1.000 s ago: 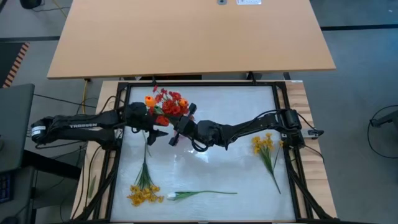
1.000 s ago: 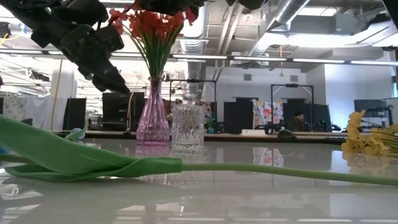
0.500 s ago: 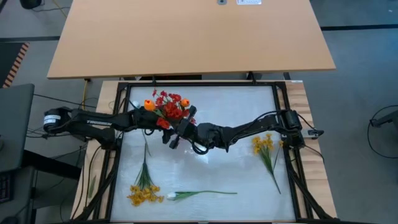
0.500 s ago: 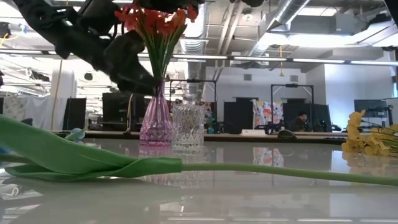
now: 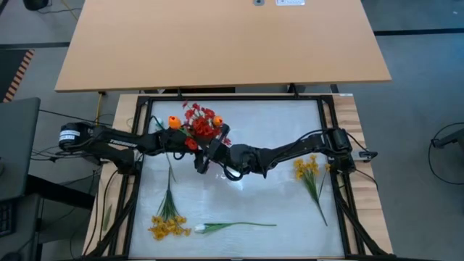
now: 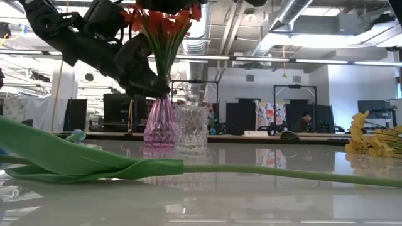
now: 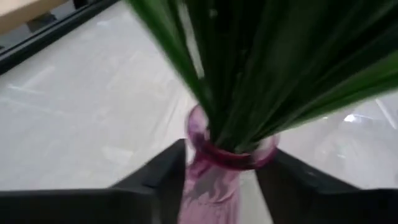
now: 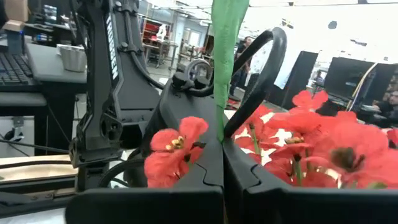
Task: Sort flowers into vase by color
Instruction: Put the orange tulip into the violet vase
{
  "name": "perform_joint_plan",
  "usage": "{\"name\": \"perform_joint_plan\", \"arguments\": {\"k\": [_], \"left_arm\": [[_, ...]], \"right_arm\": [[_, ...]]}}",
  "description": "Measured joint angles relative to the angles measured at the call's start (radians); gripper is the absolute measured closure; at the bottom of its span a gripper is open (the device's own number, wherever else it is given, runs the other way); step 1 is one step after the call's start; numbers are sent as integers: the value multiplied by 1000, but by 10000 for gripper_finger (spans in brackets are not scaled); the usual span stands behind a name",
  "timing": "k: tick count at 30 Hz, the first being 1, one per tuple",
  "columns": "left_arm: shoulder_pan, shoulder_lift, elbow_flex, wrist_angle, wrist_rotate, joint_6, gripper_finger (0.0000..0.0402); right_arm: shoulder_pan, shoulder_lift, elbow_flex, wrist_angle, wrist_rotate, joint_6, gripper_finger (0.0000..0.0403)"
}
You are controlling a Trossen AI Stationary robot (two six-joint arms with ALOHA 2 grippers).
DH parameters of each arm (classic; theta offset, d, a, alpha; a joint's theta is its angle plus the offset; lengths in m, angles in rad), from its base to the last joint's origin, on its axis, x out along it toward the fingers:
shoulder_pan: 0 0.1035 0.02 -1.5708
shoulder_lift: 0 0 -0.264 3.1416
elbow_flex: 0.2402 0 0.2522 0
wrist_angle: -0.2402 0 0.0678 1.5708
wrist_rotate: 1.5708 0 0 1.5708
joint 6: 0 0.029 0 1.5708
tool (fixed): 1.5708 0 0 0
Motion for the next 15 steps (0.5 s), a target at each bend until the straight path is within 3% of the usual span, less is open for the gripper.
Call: {"name": "perform_joint_plan", "arguments": {"k": [3, 12, 15], "left_arm": [[0, -2, 2, -14, -26, 3, 322], [0, -38, 3, -135, -47, 3, 322], [0, -96, 1, -217, -76, 22, 322]], "right_arm": [[0, 0, 0, -1, 5, 2, 387], [0, 0, -17, -35, 47, 52, 387], [-1, 1, -55, 56, 46, 79, 387]]}}
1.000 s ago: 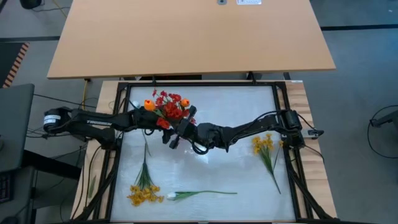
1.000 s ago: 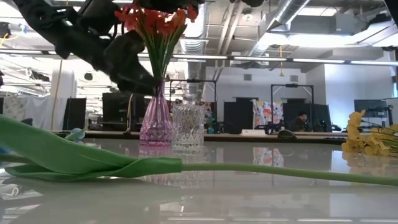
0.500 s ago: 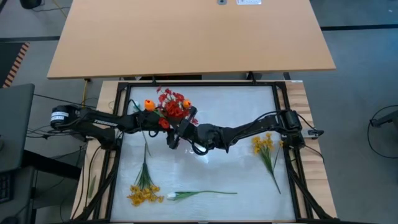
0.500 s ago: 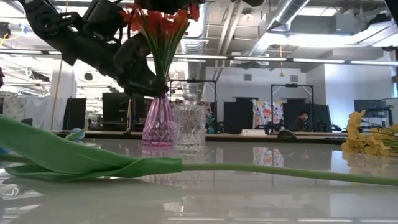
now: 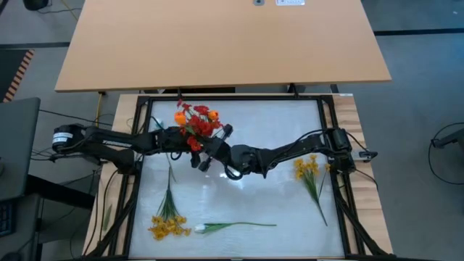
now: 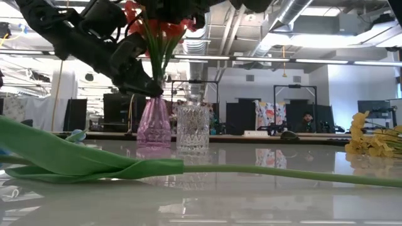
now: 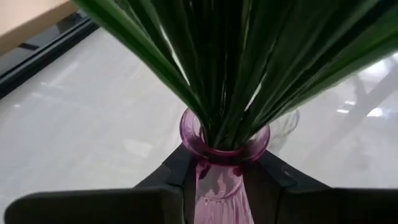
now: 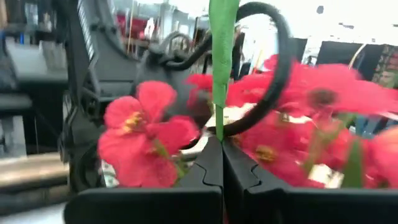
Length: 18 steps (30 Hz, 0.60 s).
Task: Sort flowers into vase by color
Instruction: Put the orange tulip into the violet vase
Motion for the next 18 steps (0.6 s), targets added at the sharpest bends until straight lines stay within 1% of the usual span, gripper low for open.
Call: {"name": "perform_joint_plan", "arguments": {"k": [3, 7, 10, 18], "left_arm": [[4, -62, -1, -68, -27, 23, 322], [14, -128, -2, -177, -50, -2, 322], [14, -154, -2, -213, -56, -23, 322], [14, -155, -2, -213, -63, -82, 322]], "right_arm": [[0, 0, -48, 164, -1, 5, 387], [1, -1, -63, 351, -40, -66, 387], [-3, -8, -62, 376, -67, -103, 387], [-17, 3, -62, 360, -131, -140, 387]]}}
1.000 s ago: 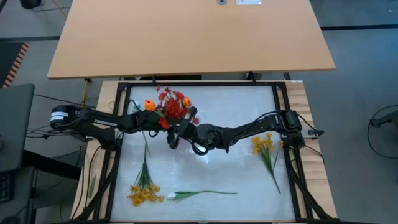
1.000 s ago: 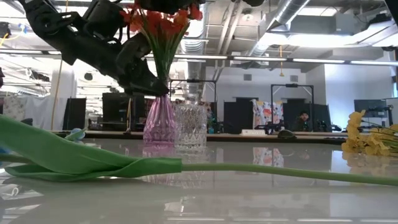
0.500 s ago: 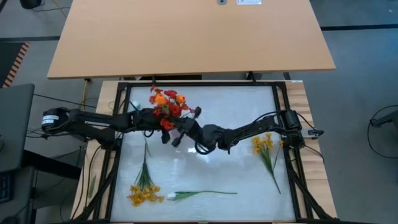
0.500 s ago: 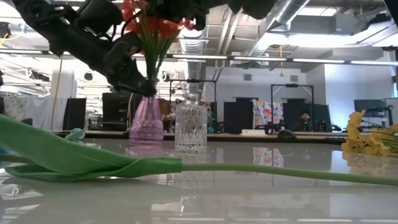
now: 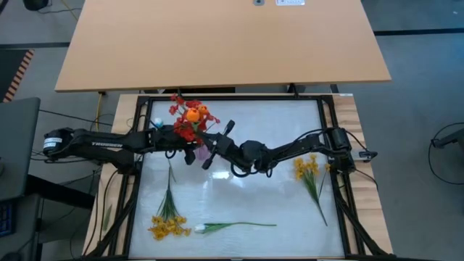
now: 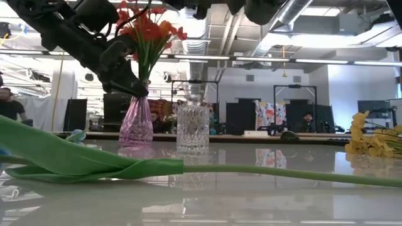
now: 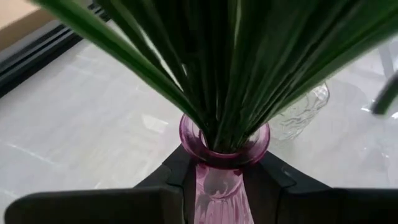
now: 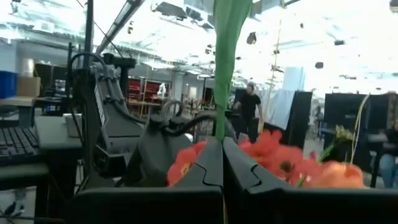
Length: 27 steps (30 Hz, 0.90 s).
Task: Sort flowers into vase by color
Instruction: Put the orange tulip into the violet vase
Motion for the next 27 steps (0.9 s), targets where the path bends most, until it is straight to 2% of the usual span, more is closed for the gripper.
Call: {"name": "perform_joint_plan", "arguments": {"k": [7, 11, 17, 19, 21, 25, 27], "left_arm": [[0, 0, 0, -14, 1, -18, 322], [0, 0, 0, -14, 3, -20, 322], [0, 0, 0, -18, 11, -18, 322], [0, 0, 0, -18, 23, -19, 322], [0, 0, 0, -18, 30, -19, 322], [0, 0, 0, -17, 32, -42, 322], [0, 0, 0, -16, 34, -61, 322]], "right_arm": [[60, -64, 0, -14, -1, -237, 387], [93, -146, 0, -170, 32, -329, 387], [72, -307, 0, -579, -50, -40, 387], [72, -323, -3, -638, -60, 5, 387], [74, -316, -37, -561, -101, 10, 387], [46, -230, -112, -228, -242, 102, 387], [25, -174, -130, -132, -263, 100, 387]]}}
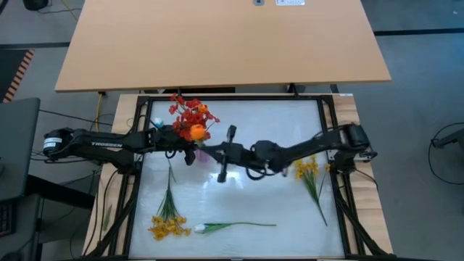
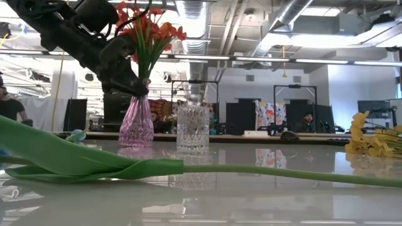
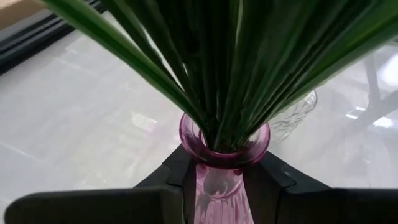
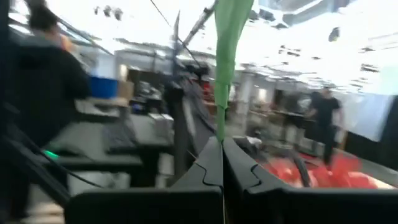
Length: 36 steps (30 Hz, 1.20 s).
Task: Sort flowers into vase by color
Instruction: Put the orange tulip into the violet vase
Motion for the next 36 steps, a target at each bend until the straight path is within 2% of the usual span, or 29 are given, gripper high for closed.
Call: {"name": "perform_joint_plan", "arguments": {"k": [7, 18, 22, 34, 36], "left_arm": [[0, 0, 0, -1, 30, -37, 322], [0, 0, 0, -1, 43, -81, 322], [0, 0, 0, -1, 43, -81, 322], [-1, 0, 0, 10, 27, -47, 322], [-2, 1, 0, 33, 27, -22, 322]], "right_arm": [[-36, 140, 4, 204, -54, -64, 387], [-58, 142, 5, 199, -55, -161, 387], [-73, 142, 5, 199, -55, -255, 387], [-103, 149, 27, 182, -102, -277, 387], [-103, 173, 28, 222, -101, -275, 387]]}}
